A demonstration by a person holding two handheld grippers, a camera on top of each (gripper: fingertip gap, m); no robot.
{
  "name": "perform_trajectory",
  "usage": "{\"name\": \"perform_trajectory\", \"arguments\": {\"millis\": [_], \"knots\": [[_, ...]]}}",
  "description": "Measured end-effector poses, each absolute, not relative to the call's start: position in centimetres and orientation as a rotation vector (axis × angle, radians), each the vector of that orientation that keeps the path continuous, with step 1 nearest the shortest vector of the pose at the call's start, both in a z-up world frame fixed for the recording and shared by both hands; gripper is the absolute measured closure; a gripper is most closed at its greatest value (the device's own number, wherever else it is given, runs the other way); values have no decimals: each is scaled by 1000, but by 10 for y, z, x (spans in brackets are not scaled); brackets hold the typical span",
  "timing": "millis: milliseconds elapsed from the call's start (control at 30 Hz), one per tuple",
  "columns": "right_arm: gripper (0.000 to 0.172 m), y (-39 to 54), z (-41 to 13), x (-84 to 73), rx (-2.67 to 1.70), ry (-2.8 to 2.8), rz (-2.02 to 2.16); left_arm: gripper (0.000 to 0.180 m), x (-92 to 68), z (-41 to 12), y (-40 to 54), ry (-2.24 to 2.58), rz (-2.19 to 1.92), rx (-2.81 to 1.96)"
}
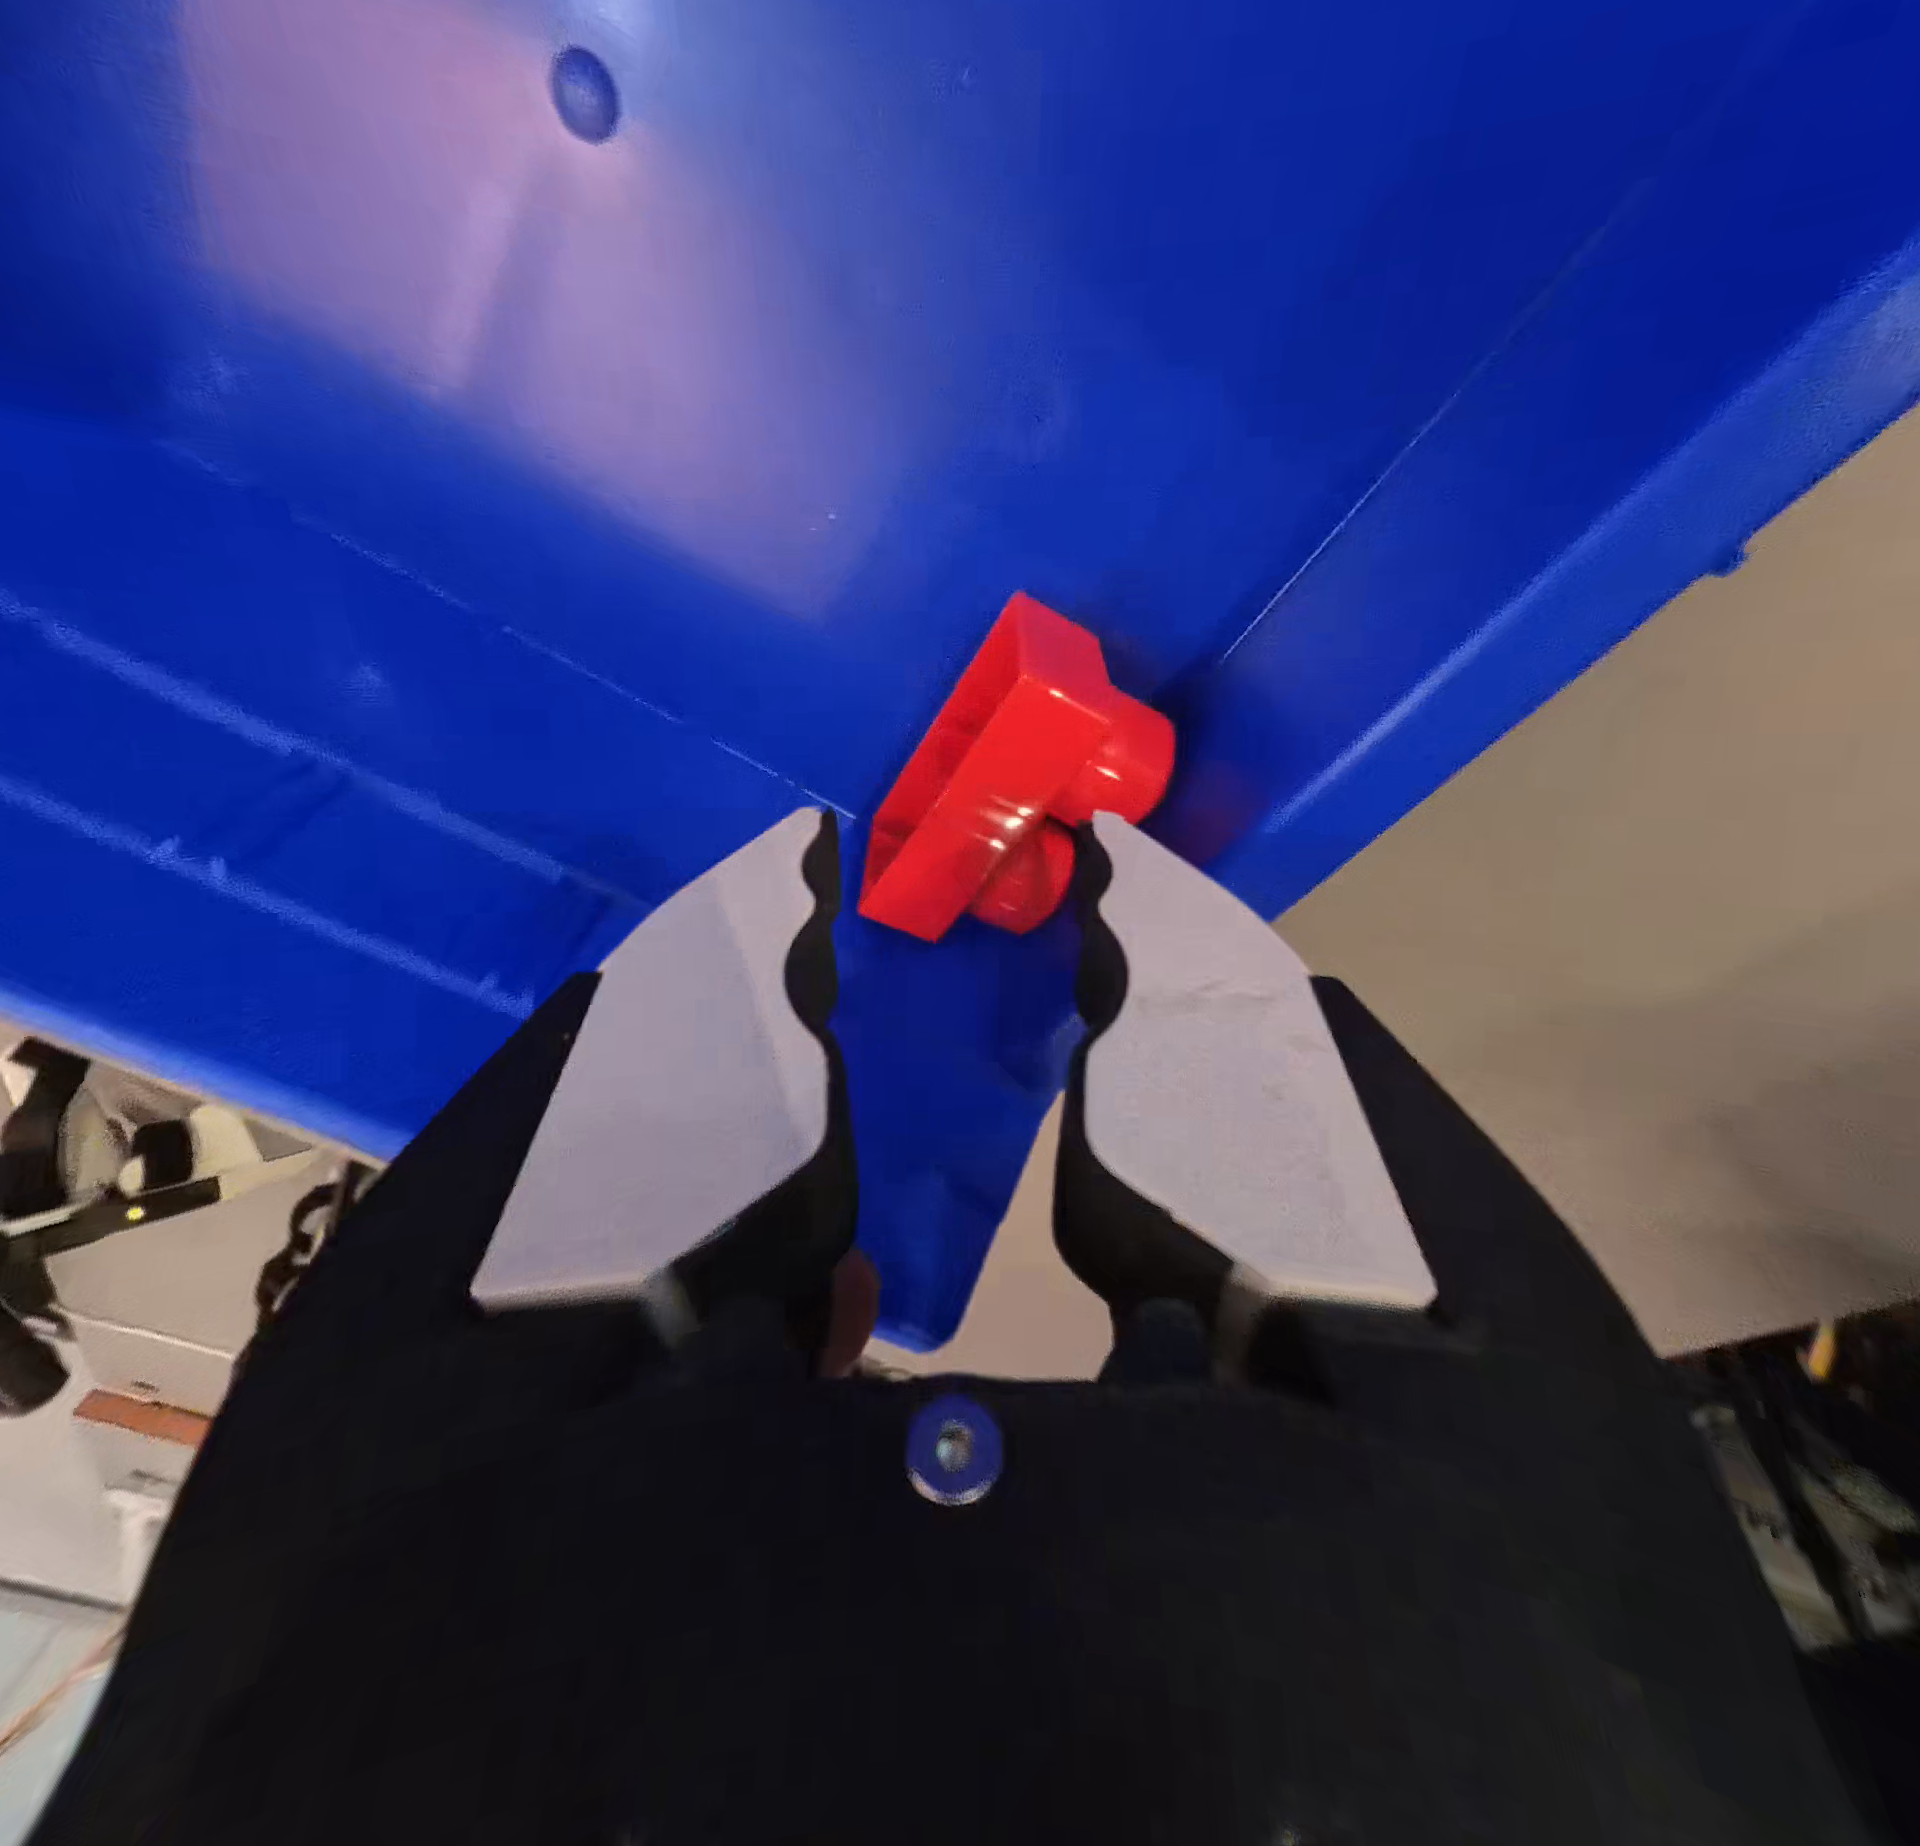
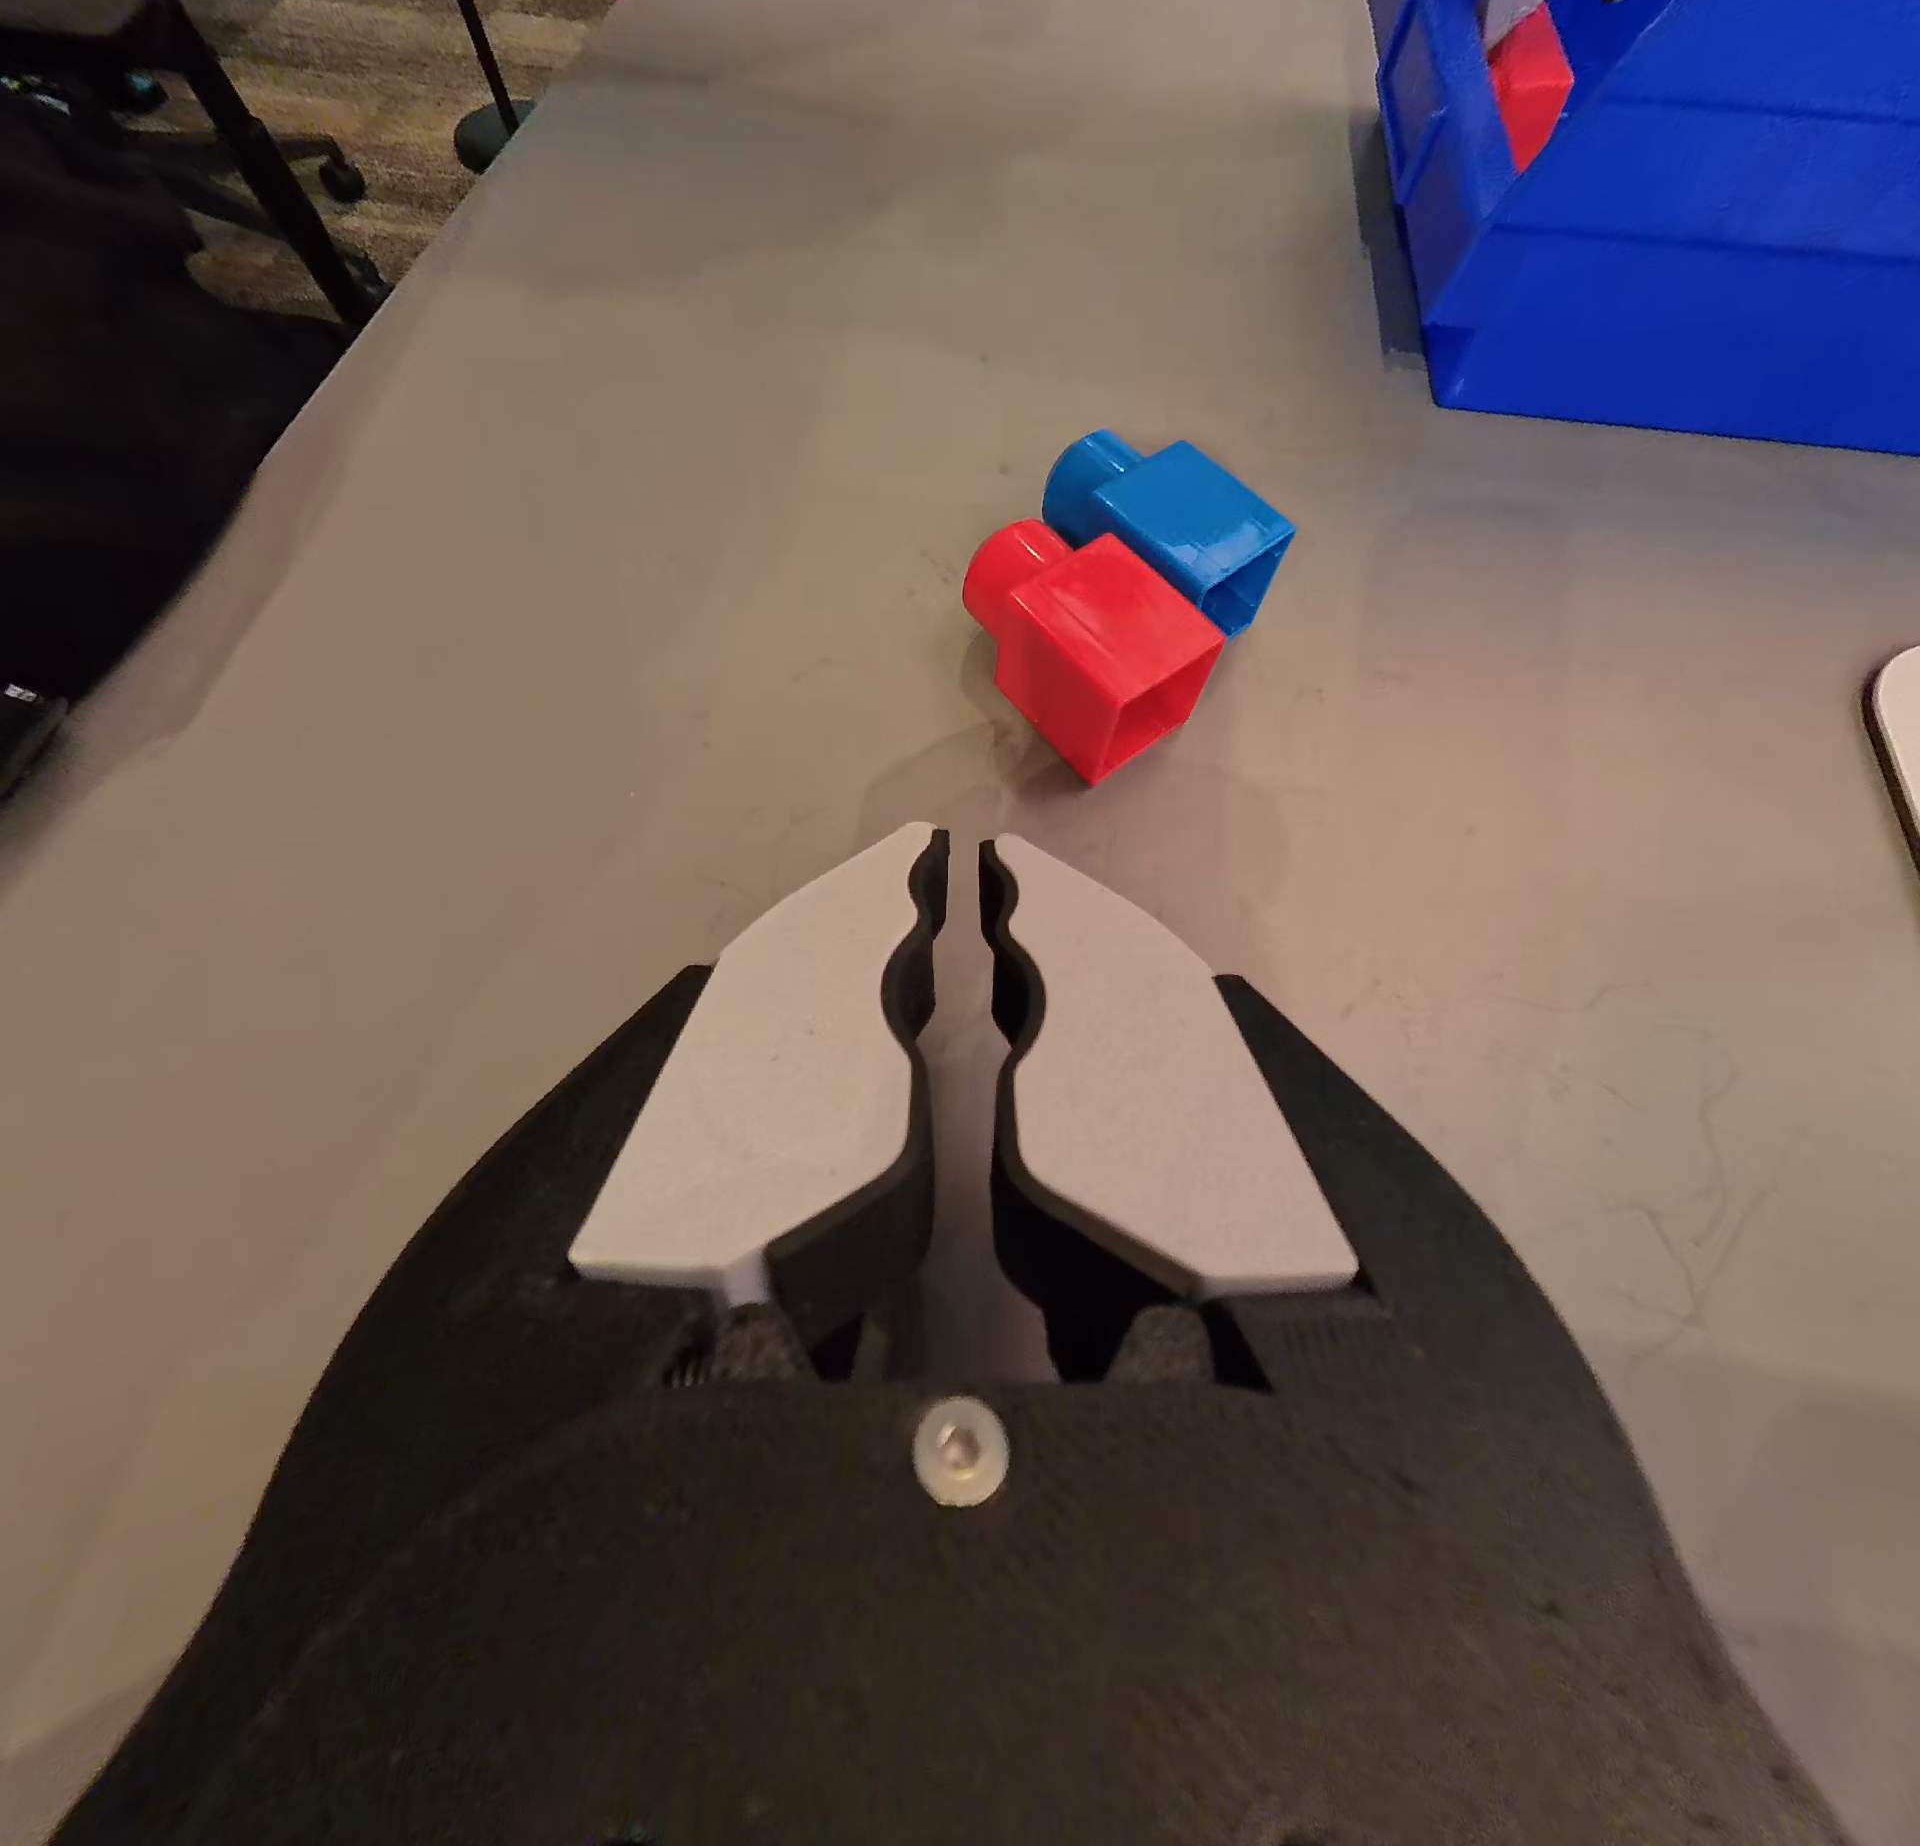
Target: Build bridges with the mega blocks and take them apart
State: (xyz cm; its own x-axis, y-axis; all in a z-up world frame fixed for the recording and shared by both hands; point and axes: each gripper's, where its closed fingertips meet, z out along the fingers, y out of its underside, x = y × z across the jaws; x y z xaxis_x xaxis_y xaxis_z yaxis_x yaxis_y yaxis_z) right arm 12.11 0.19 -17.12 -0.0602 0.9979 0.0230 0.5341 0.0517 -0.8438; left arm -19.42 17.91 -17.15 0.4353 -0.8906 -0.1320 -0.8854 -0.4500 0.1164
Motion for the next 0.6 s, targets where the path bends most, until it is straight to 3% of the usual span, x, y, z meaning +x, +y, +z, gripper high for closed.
{"name": "perform_trajectory", "arguments": {"millis": [167,433,600], "knots": [[166,2,-171,121,-1554,-1670,902,153,-194,-178,173,-1643,-226,2477],[166,1,-170,122,-1552,-1672,905,158,-201,-183,175,-1684,-315,2308],[166,1,-170,122,-1552,-1671,905,160,-199,-167,191,-1713,-427,2463]]}}
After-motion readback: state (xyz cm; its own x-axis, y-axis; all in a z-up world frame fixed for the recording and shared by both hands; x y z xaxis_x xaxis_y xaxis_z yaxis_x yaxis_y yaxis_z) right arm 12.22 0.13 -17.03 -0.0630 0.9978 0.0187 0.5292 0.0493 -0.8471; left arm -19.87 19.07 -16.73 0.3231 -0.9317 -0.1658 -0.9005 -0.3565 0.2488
